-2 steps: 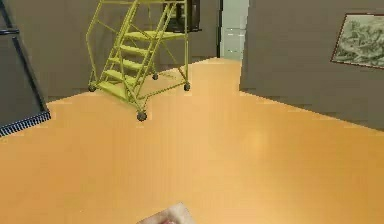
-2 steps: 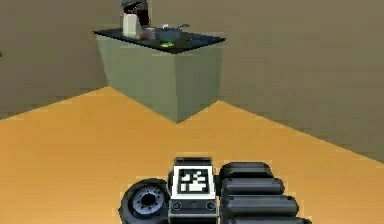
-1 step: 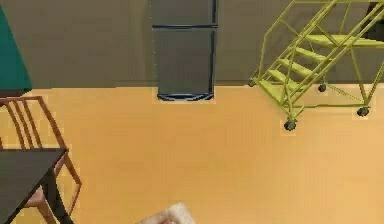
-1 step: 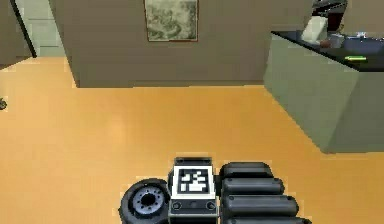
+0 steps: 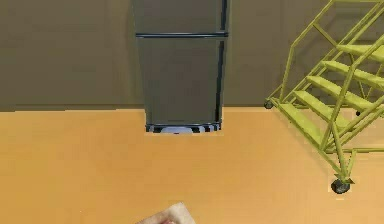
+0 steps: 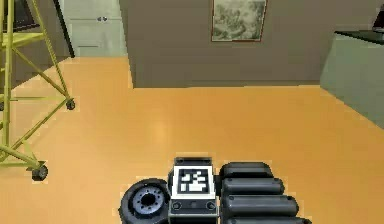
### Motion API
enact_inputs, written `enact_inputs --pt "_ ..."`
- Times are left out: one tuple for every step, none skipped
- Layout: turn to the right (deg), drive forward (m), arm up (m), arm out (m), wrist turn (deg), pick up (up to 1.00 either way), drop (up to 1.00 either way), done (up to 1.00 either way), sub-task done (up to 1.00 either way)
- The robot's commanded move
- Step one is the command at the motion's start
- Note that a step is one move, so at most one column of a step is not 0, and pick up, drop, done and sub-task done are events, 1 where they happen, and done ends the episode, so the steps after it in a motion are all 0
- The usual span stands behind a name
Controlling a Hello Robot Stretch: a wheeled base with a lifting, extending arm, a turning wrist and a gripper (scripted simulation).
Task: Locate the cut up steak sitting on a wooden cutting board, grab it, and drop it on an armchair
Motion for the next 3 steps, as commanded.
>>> enact_inputs --pt "-9.0 0.00 0.00 0.00 0.0 0.00 0.00 0.00 0.00" --pt "0.0 0.15 0.00 0.00 0.0 0.00 0.00 0.00 0.00" --pt "-27.0 0.00 0.00 0.00 0.0 0.00 0.00 0.00 0.00"
